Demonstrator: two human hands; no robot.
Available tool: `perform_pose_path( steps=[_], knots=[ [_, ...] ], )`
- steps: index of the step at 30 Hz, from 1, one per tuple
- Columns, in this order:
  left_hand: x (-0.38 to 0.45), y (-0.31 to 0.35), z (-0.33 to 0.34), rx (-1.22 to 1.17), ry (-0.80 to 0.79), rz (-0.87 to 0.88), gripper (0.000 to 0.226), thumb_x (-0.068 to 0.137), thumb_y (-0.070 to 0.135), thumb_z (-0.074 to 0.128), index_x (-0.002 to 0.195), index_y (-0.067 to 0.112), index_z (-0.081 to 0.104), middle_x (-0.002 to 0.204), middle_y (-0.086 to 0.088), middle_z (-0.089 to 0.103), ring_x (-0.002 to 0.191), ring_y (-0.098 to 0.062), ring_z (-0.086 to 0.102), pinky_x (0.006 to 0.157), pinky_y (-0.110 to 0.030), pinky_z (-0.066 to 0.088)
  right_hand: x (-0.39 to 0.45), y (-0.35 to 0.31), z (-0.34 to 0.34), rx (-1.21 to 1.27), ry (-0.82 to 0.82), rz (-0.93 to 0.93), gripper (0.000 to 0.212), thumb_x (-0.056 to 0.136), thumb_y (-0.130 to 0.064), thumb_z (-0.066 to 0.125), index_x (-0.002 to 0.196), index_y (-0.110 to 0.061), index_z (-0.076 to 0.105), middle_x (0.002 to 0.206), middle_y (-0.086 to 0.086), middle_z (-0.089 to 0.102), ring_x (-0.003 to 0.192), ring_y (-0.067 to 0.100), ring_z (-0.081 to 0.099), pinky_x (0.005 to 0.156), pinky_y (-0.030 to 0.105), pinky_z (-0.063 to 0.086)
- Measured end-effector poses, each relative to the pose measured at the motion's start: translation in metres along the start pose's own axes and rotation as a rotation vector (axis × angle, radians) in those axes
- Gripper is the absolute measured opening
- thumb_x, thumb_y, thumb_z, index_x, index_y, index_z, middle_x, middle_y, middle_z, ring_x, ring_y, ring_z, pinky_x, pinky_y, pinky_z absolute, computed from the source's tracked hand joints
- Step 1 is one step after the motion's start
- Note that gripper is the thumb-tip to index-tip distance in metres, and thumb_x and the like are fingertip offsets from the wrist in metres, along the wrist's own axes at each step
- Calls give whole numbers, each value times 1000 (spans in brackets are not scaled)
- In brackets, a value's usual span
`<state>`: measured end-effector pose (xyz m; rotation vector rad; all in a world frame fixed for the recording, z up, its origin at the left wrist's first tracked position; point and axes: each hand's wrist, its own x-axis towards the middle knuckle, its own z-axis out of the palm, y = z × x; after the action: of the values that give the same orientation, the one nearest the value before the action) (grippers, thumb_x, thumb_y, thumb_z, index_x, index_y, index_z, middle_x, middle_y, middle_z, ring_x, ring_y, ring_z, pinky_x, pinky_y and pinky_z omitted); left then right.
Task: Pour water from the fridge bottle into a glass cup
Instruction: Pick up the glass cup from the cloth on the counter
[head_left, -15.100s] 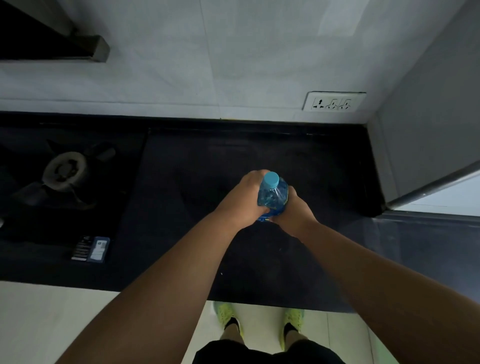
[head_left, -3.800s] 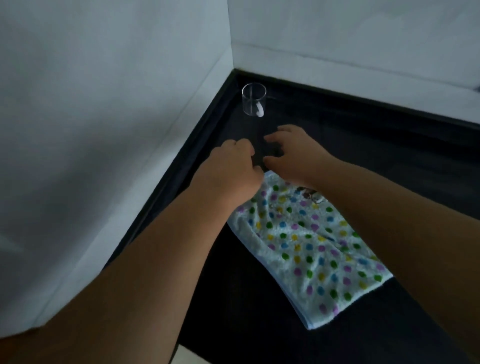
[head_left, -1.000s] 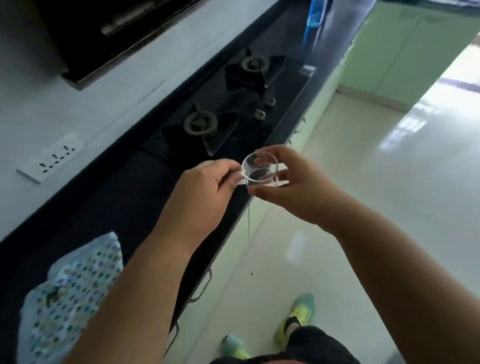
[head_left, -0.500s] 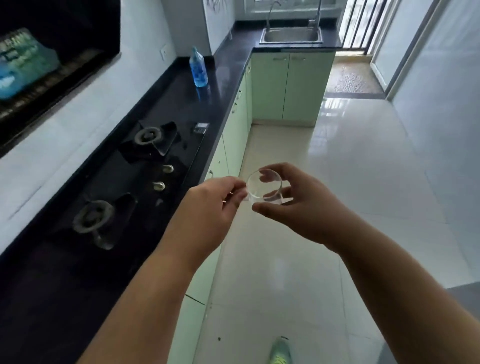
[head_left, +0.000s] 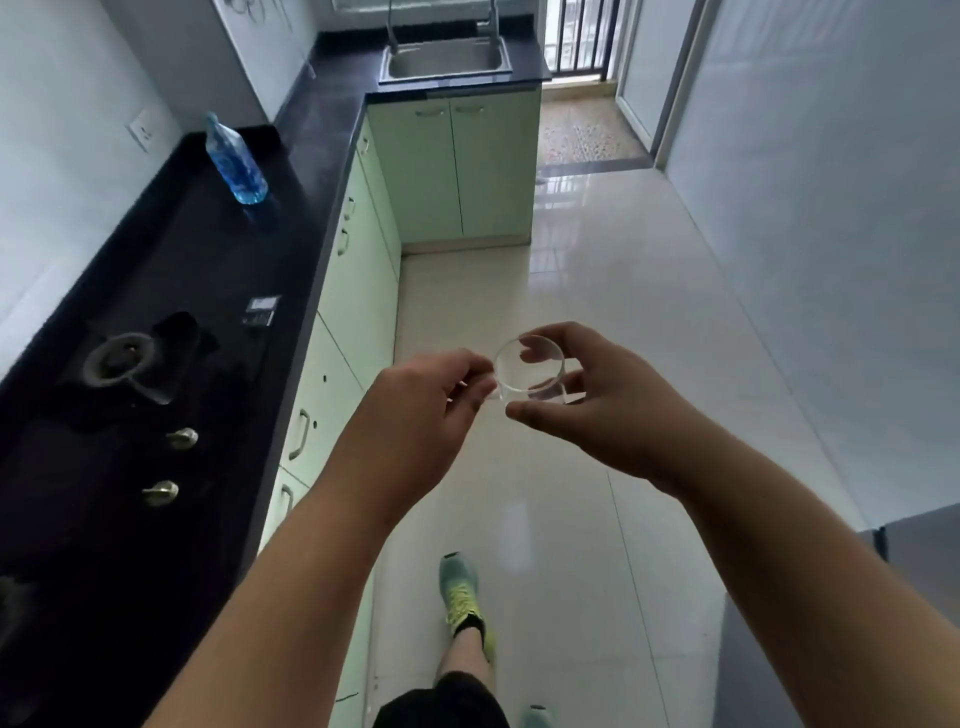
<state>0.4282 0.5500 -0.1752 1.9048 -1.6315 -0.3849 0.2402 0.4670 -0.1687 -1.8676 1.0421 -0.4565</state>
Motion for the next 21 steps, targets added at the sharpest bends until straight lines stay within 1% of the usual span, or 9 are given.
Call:
perform_pose_path(
  steps=[3,5,8,11,14,18,19,21],
  knots=[
    [55,-11,14,19,-17,57,21,102,31,63,119,25,73,101,3,75,87,-14,71,81,-40,62,41,10,-17,5,44,30,63,82,-33,86,137,-37,55,129,-21,62,101,2,69,82,32,64],
    [94,-17,22,19,-28,101,19,103,31,62,118,25,73,100,3,75,86,-15,70,80,-41,61,71,15,-29,-2,73,53,62,82,-34,86,135,-39,55,127,-23,62,101,1,69,81,28,63],
    [156,-22,30,-12,-57,150,19,102,30,63,116,24,74,98,4,76,84,-14,69,78,-38,61,118,20,-53,-7,123,90,62,82,-35,87,134,-41,55,126,-25,62,100,0,69,81,23,60],
    [217,-27,35,-18,-84,199,18,102,30,63,115,25,74,99,5,75,84,-13,68,77,-36,60,164,23,-75,6,161,119,59,82,-35,87,130,-45,55,124,-27,61,99,-2,69,80,23,61],
    [273,-31,41,-34,-110,232,15,102,29,63,112,26,74,99,7,74,85,-13,69,78,-39,59,205,31,-92,38,222,125,58,82,-36,86,130,-46,55,125,-29,62,100,-5,68,81,21,61],
    [338,-30,57,-16,-159,233,15,102,30,62,112,26,73,100,7,72,86,-15,68,79,-41,59,258,49,-120,66,240,149,53,82,-35,86,125,-49,56,126,-29,61,100,-5,68,83,24,62],
    [355,-30,63,-10,-169,227,15,103,30,62,112,25,73,101,7,72,87,-15,68,79,-41,59,273,55,-129,75,236,159,53,82,-35,86,122,-50,57,125,-28,61,99,-7,67,81,22,62],
    [393,-30,75,9,-187,215,15,103,30,61,112,24,72,101,7,72,86,-16,67,79,-42,58,309,68,-147,57,221,158,53,81,-36,86,121,-52,55,124,-29,60,97,-12,64,74,12,57]
  ],
)
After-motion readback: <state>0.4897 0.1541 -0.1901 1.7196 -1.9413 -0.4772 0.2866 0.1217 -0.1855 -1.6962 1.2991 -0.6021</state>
